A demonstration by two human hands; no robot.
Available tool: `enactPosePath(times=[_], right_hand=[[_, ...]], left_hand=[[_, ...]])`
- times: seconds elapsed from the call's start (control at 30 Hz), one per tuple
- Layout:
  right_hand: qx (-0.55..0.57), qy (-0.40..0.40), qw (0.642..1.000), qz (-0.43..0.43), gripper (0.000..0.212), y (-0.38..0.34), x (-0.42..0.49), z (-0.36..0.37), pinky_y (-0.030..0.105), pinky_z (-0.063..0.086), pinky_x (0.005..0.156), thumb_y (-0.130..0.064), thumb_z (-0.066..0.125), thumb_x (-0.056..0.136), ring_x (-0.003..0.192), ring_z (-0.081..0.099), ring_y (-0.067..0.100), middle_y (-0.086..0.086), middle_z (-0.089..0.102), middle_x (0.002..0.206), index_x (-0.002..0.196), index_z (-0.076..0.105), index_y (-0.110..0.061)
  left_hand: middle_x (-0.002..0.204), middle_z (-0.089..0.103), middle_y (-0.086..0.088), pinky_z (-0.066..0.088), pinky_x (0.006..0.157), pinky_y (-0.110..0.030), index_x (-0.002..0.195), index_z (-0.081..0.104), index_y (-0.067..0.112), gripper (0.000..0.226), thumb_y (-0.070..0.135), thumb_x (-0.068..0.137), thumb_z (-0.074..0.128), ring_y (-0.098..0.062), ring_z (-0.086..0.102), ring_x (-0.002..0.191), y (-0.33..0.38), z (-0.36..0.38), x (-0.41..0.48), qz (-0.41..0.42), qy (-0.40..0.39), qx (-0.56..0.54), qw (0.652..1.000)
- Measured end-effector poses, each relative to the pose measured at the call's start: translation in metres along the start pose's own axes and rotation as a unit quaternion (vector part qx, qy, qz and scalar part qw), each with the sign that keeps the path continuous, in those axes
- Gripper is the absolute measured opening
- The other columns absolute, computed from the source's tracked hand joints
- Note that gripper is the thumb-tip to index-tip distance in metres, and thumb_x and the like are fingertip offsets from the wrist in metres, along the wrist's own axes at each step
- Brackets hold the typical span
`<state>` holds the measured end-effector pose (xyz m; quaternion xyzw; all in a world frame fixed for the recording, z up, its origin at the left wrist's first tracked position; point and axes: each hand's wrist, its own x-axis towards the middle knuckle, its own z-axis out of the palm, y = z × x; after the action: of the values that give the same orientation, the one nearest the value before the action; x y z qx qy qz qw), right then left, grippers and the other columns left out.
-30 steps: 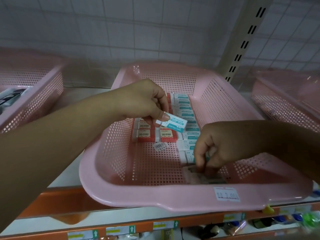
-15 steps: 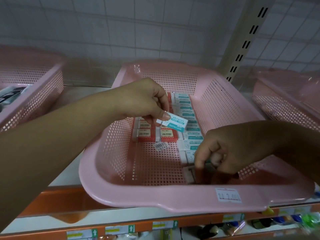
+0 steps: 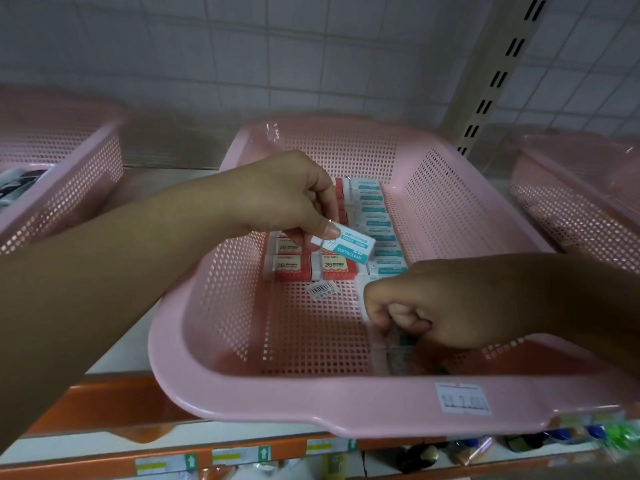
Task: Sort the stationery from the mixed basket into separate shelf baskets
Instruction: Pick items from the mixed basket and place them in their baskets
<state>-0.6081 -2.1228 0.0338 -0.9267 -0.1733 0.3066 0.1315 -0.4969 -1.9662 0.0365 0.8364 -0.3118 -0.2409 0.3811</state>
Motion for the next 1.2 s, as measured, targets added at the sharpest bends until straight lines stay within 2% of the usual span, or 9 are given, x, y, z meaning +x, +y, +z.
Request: enactPosePath(times=[0.1,0.3,0.43,0.53,0.6,0.77,1.0,1.13,1.2], right_hand=[[-0.016,0.006,1.000,0.005,0.041,0.001,0.003,0.002,0.009,0.035,0.057,-0.017,0.076,0.073,0.058,0.045,-0.006,-0.018,0.049,0.054,0.072,0.037,-0.031],[-0.052,0.019,0.998,0.016,0.040,0.004,0.007,0.004,0.009,0.031,0.053,-0.013,0.069,0.080,0.054,0.044,-0.006,-0.008,0.043,0.057,0.071,0.034,-0.029],[0.117,-0.024,0.991,0.065,0.029,0.007,0.005,-0.005,0.013,0.035,0.045,-0.007,0.067,0.081,0.037,0.042,0.001,-0.004,0.055,0.061,0.081,0.044,-0.025],[0.255,0.108,0.957,0.086,0.019,0.014,0.001,-0.015,0.014,0.033,0.037,-0.012,0.068,0.082,0.038,0.042,0.003,0.007,0.065,0.072,0.087,0.051,-0.017],[0.318,0.218,0.918,0.097,0.014,0.016,0.001,-0.019,0.015,0.031,0.037,-0.010,0.064,0.085,0.039,0.043,0.003,0.000,0.065,0.063,0.091,0.052,-0.014],[0.315,0.346,0.883,0.036,0.006,0.008,0.000,-0.020,0.016,0.046,0.051,-0.017,0.065,0.084,0.057,0.059,0.001,-0.006,0.063,0.069,0.083,0.059,-0.018],[0.334,0.251,0.909,-0.002,0.008,0.003,-0.005,-0.019,0.015,0.053,0.058,-0.006,0.061,0.085,0.069,0.066,0.008,0.003,0.069,0.079,0.083,0.062,-0.014],[0.305,0.273,0.912,0.008,0.009,0.009,-0.007,-0.021,0.011,0.049,0.057,-0.004,0.060,0.086,0.066,0.065,0.003,-0.001,0.069,0.077,0.084,0.066,-0.011],[0.257,0.254,0.932,0.008,0.012,0.011,-0.008,-0.020,0.013,0.049,0.062,-0.002,0.063,0.083,0.068,0.064,0.002,-0.002,0.068,0.076,0.079,0.068,-0.012]], left_hand=[[0.072,0.069,-0.009,0.054,0.055,-0.019,0.080,0.063,0.000,0.009,-0.002,0.075,0.070,-0.007,0.063,0.055,0.000,0.000,0.001,0.000,0.001,-0.003,1.000],[0.070,0.069,-0.006,0.054,0.053,-0.016,0.077,0.063,0.004,0.009,-0.002,0.075,0.070,-0.007,0.064,0.055,0.001,0.000,0.001,0.002,-0.002,-0.004,1.000],[0.069,0.070,-0.005,0.054,0.053,-0.015,0.078,0.063,0.003,0.010,-0.002,0.074,0.070,-0.007,0.065,0.055,0.002,0.000,-0.001,0.003,-0.005,-0.019,1.000],[0.064,0.070,-0.002,0.054,0.051,-0.015,0.079,0.062,0.003,0.011,-0.002,0.074,0.070,-0.007,0.064,0.053,0.004,-0.001,-0.002,0.004,-0.009,-0.037,0.999],[0.063,0.070,-0.001,0.054,0.052,-0.016,0.079,0.063,0.004,0.011,-0.003,0.074,0.070,-0.008,0.065,0.055,0.006,-0.001,-0.004,0.004,-0.014,-0.048,0.999],[0.068,0.071,-0.002,0.054,0.053,-0.015,0.080,0.064,0.003,0.011,-0.001,0.072,0.070,-0.009,0.066,0.059,0.011,0.000,-0.010,0.034,-0.030,-0.078,0.996],[0.072,0.072,-0.005,0.054,0.054,-0.016,0.081,0.065,0.006,0.021,0.012,0.061,0.067,-0.011,0.068,0.064,0.011,0.000,-0.014,0.068,-0.081,-0.102,0.989],[0.073,0.072,-0.004,0.055,0.059,-0.018,0.086,0.068,0.008,0.013,0.009,0.074,0.062,-0.010,0.068,0.066,0.010,-0.002,-0.011,0.079,-0.062,-0.119,0.988],[0.073,0.072,0.000,0.053,0.063,-0.017,0.088,0.068,0.008,0.011,0.002,0.084,0.059,-0.009,0.067,0.068,0.008,0.000,-0.007,0.088,-0.033,-0.039,0.995]])
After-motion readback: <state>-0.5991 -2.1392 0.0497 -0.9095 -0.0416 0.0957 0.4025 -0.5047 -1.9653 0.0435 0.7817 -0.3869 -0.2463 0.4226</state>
